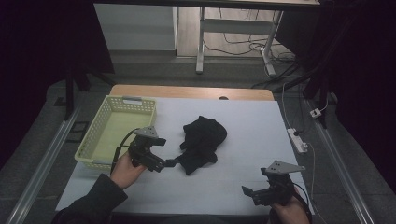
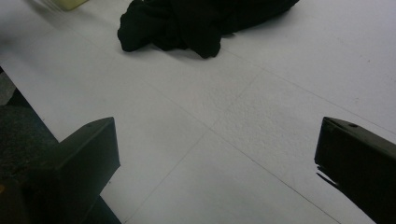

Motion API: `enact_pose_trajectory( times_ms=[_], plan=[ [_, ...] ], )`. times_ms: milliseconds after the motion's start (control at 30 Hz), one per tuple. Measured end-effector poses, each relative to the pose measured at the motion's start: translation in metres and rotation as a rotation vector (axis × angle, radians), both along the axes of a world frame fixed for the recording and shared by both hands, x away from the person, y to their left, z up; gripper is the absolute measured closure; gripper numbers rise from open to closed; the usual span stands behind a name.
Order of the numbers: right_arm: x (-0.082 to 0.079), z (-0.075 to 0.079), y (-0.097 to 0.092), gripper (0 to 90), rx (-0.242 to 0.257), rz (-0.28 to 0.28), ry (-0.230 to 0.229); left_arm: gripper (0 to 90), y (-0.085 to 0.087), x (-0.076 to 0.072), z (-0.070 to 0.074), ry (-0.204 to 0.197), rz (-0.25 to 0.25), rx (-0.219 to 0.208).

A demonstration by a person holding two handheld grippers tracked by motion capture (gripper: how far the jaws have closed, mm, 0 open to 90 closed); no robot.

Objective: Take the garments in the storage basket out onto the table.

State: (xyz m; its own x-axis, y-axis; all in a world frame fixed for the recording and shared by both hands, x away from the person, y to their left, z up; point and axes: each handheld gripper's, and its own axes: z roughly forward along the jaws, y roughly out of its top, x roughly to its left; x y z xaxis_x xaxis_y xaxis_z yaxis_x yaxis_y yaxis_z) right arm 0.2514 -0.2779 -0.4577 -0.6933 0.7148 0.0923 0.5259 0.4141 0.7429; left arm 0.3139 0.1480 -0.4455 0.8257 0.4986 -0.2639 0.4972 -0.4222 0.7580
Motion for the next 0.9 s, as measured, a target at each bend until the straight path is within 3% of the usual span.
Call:
enact_pose_trajectory(
  times_ms=[900],
  plan=[
    [0.001, 0.000, -0.001, 0.0, 0.006, -0.013, 0.008, 0.0, 0.036, -0.029, -0.007, 0.014, 0.075, -0.032]
  ],
)
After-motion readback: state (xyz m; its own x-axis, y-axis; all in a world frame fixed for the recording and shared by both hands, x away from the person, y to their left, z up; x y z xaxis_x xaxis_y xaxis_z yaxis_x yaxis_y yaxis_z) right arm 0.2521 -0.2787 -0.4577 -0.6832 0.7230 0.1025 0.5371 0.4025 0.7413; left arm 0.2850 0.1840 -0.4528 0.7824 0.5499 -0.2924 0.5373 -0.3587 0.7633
